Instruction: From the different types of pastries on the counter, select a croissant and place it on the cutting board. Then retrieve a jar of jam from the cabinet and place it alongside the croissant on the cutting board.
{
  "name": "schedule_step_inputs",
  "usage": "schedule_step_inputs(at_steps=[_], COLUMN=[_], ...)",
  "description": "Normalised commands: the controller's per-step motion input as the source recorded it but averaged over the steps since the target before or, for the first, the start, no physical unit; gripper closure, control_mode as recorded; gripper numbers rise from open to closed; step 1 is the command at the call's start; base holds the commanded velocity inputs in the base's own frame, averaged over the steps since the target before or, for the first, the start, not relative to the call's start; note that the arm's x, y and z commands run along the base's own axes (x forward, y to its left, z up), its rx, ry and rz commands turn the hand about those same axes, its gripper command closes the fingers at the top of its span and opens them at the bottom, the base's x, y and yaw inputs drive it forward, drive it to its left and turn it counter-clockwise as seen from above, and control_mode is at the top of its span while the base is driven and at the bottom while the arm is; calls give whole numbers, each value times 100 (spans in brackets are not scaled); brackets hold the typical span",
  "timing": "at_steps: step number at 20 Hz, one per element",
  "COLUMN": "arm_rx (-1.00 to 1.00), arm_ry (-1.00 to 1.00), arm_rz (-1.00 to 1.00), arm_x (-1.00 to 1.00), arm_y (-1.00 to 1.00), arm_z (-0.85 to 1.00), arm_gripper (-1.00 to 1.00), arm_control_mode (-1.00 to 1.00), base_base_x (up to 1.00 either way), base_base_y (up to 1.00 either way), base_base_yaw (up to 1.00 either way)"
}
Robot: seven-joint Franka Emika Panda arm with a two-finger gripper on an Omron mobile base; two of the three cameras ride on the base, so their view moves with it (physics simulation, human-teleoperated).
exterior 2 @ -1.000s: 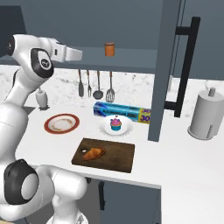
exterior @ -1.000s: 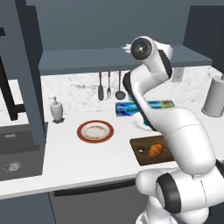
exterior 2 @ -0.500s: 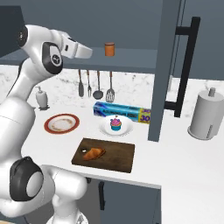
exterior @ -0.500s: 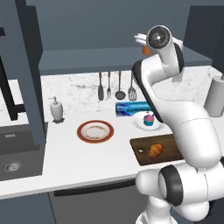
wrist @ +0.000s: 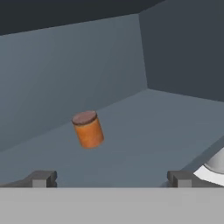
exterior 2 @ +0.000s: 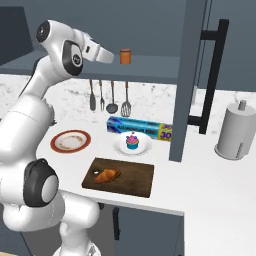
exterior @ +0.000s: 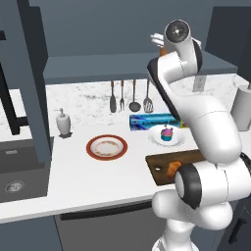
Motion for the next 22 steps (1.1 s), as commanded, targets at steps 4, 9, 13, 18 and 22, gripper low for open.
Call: schedule_step_inputs(at_steps=[4,9,13,18,22], arm_rx=[2,3,2,1,3], arm_ry=[0,0,0,2,3], arm_rz=[0,0,0,0,0], arm_x=[4,6,30,48,27], arm_y=[-12,-14,-16,0,1], arm_z=[0,-5,-16,-15,0], arm_gripper=[-100,-100,-100,-100,-100], arm_control_mode=[-100,-100,-100,-100,-100], base_base_x=[0,0,0,0,0], base_base_y=[0,0,0,0,0], base_base_yaw=[0,0,0,0,0])
